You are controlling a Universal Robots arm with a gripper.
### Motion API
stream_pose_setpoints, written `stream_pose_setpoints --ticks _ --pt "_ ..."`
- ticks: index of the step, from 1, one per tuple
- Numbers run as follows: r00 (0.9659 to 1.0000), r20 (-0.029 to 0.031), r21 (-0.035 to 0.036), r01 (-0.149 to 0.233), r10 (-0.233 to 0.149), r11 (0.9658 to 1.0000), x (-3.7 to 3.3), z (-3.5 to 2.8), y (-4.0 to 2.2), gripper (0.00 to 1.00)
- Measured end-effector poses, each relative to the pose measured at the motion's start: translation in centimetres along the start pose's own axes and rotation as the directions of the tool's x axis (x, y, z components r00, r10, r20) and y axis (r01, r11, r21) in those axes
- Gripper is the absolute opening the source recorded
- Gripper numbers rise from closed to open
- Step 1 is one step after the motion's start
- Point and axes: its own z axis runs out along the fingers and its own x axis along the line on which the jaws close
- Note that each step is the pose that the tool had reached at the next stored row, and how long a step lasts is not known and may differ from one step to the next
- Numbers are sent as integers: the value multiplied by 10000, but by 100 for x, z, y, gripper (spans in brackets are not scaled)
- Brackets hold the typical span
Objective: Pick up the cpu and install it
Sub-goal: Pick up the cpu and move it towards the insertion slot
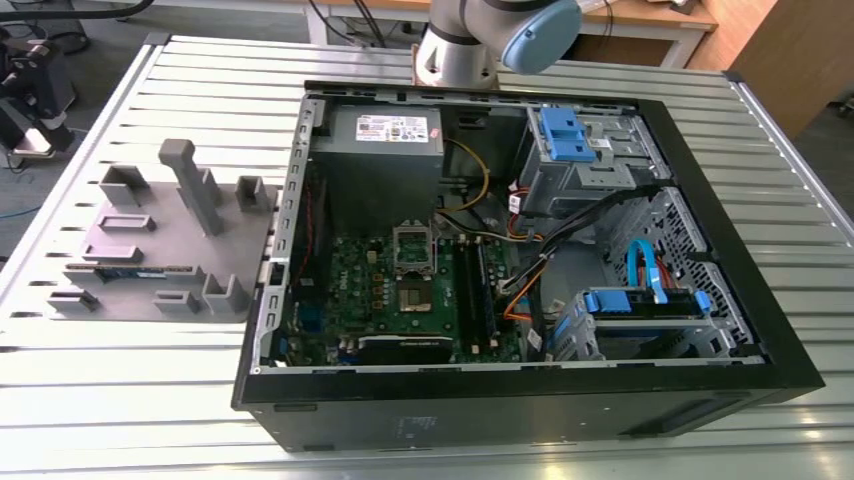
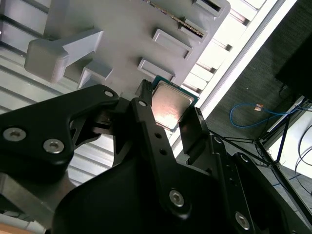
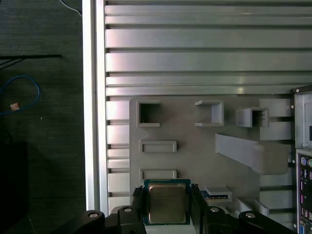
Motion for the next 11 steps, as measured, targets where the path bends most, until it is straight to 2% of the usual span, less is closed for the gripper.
stream_pose_setpoints --ticks 11 --pt "10000 0 0 0 0 10000 -2 -43 0 47"
